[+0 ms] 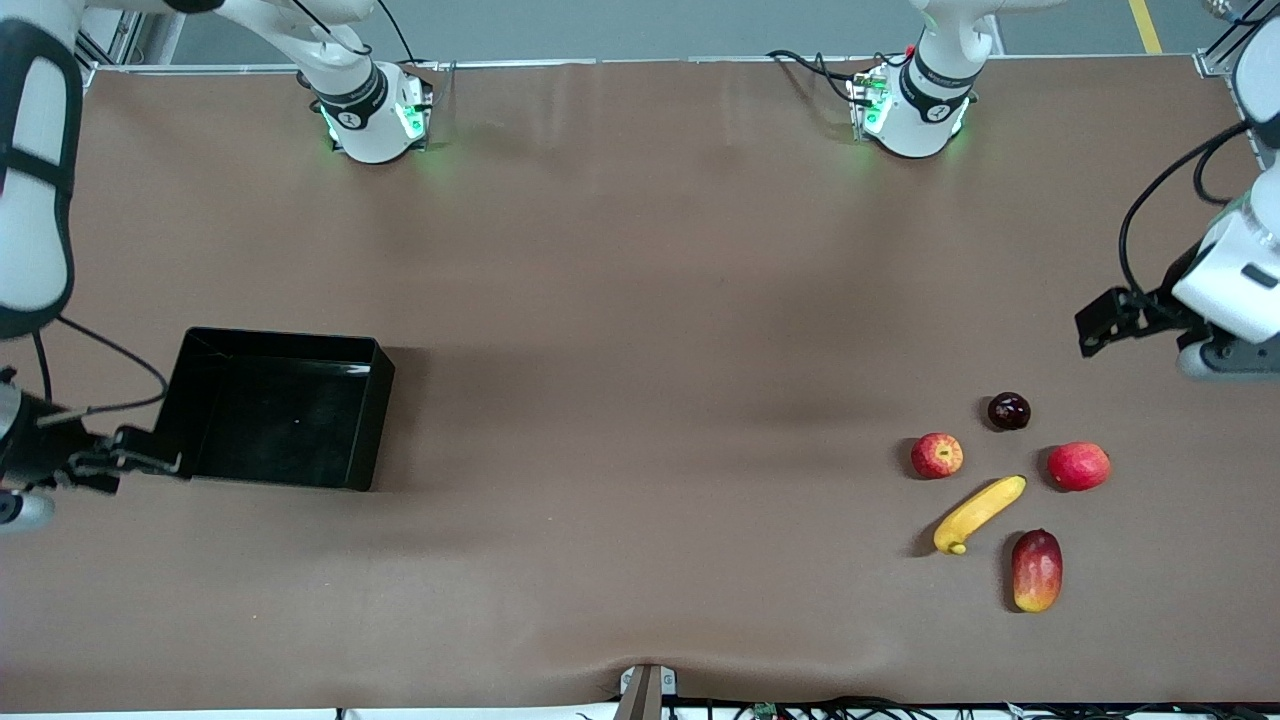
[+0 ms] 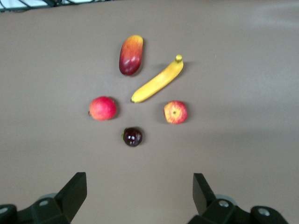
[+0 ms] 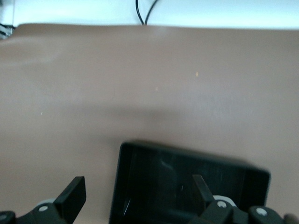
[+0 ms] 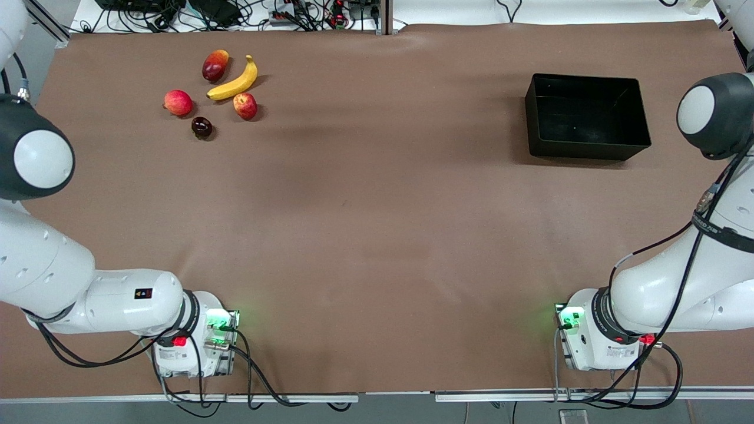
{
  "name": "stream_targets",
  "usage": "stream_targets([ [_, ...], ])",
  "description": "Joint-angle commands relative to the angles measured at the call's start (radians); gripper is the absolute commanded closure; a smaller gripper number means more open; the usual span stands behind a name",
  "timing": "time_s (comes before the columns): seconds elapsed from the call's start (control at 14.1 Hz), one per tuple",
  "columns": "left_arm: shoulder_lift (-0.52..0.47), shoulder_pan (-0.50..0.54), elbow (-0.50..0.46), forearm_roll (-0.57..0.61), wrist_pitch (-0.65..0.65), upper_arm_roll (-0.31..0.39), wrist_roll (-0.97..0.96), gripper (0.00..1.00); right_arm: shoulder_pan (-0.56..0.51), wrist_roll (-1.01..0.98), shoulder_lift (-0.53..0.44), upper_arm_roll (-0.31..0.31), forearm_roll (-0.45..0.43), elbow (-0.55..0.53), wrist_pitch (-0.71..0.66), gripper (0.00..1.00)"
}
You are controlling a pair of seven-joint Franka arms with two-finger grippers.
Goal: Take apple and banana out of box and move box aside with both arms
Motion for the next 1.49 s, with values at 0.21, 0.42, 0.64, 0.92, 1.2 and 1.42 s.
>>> stream_targets([
  [0.21,-0.139,-0.092,-0.129,-0.071,-0.056,0.107,0.013,0.00,0.043,0.123,-0.292,-0.008,-0.099,-0.221,-0.141,0.00],
  [0.42,-0.199,-0.098,-0.178,-0.080,-0.056,0.106,-0.009,0.00,0.022,0.125,-0.416,-0.011,-0.135,-0.312,-0.180,0.00],
  [0.64,-0.225,-0.098,-0.203,-0.091,-0.054,0.103,-0.010,0.00,-0.004,0.119,-0.537,-0.011,-0.141,-0.422,-0.189,0.00],
  [0.92,-0.236,-0.096,-0.209,-0.109,-0.053,0.083,-0.024,0.00,-0.014,0.129,-0.551,-0.010,-0.147,-0.427,-0.235,0.00],
  [1.2,-0.234,-0.078,-0.204,-0.111,-0.053,0.043,-0.024,0.00,-0.008,0.128,-0.539,-0.005,-0.181,-0.400,-0.220,0.00],
  [1.42,-0.231,-0.078,-0.197,-0.111,-0.054,0.046,-0.007,0.00,-0.003,0.119,-0.531,-0.002,-0.178,-0.398,-0.192,0.00],
])
